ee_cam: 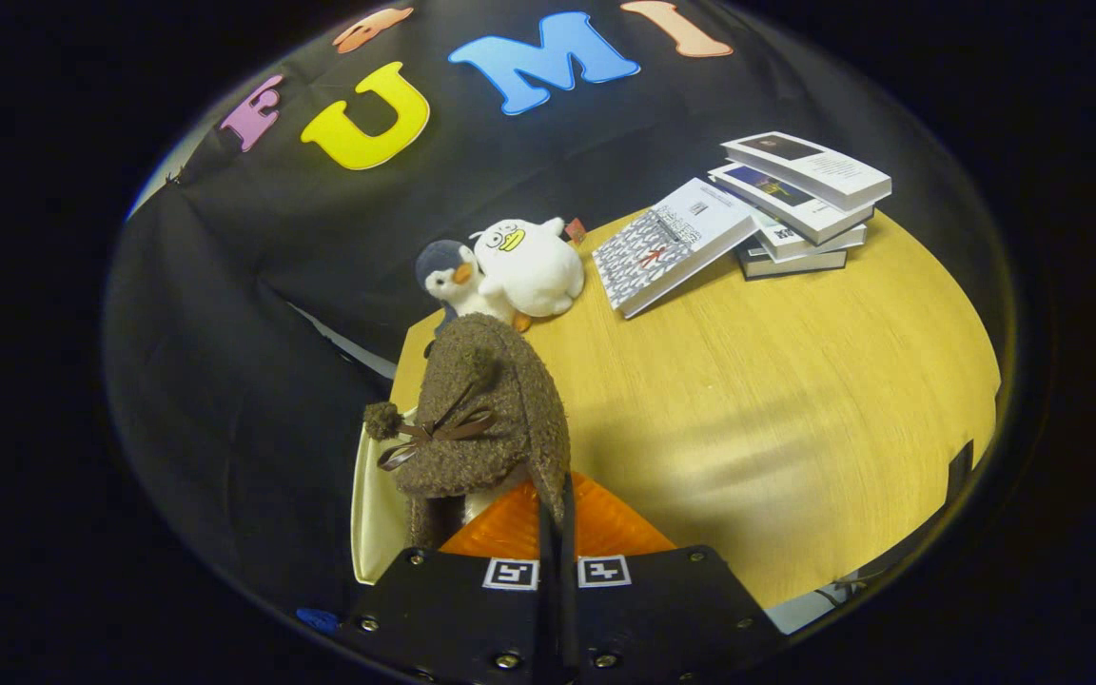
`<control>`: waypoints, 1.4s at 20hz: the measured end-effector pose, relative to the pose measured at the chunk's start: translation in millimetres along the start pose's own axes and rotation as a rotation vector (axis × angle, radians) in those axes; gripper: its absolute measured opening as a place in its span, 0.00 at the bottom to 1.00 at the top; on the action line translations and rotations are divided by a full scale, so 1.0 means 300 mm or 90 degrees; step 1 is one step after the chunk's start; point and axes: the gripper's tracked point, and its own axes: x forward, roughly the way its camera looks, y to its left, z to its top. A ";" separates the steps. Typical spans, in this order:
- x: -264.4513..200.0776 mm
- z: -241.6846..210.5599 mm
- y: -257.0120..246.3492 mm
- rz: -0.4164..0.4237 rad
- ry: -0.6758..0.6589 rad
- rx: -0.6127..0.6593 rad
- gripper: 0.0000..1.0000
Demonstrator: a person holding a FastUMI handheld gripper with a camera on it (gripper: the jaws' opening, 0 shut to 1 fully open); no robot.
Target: Open the storage box then place both shoes into the box .Put the left shoe in first, then the right shoe, with the right side of both shoes facing outward in a uniform manner.
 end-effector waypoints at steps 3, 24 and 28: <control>0.027 -0.028 0.115 0.026 0.000 -0.012 0.01; -0.090 0.098 0.280 0.031 -0.188 -0.205 0.98; -0.257 0.224 0.220 0.014 -0.294 -0.269 0.98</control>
